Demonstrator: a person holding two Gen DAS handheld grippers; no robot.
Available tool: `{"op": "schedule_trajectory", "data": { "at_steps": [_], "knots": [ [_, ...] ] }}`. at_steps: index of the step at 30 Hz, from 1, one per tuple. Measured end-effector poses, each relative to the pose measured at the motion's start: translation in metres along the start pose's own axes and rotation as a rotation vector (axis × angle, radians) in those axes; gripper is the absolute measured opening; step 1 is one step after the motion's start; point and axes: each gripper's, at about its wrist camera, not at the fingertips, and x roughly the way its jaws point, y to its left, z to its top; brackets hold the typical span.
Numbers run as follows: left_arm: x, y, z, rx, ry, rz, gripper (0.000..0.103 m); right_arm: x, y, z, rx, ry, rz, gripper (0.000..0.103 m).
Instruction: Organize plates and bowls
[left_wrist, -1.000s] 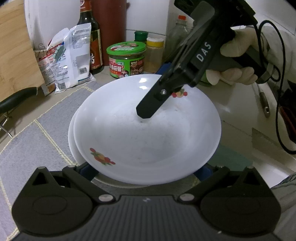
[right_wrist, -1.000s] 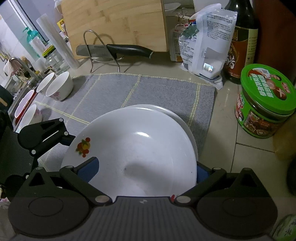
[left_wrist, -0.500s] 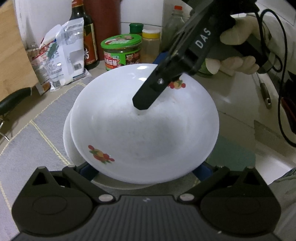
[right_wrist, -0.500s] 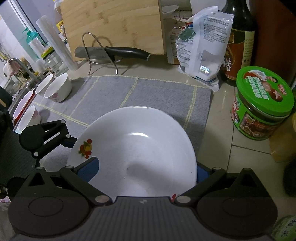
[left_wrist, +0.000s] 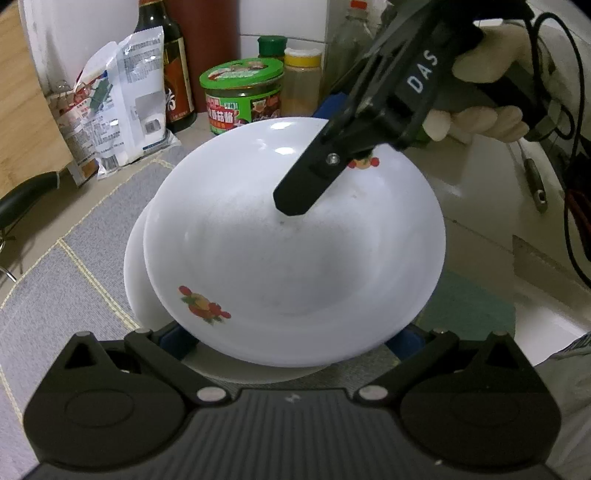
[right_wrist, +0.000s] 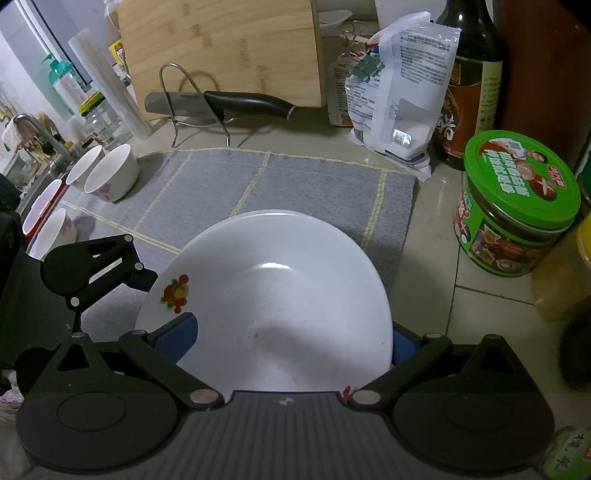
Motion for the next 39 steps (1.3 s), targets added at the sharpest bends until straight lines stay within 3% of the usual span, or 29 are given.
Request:
{"op": "schedule_trajectory", "data": {
  "at_steps": [17,39],
  "knots": [
    [0.01,0.007,0.008,0.02,0.117,-0.032,0.102,-0.005,-0.003,-0.004,0.005,-0.004,-0.017,0.103],
    [0.015,0.009,0.008,0.094,0.171,-0.057,0.102,-0.01,-0.002,-0.005,0.008,-0.013,-0.019,0.103]
  ]
}}
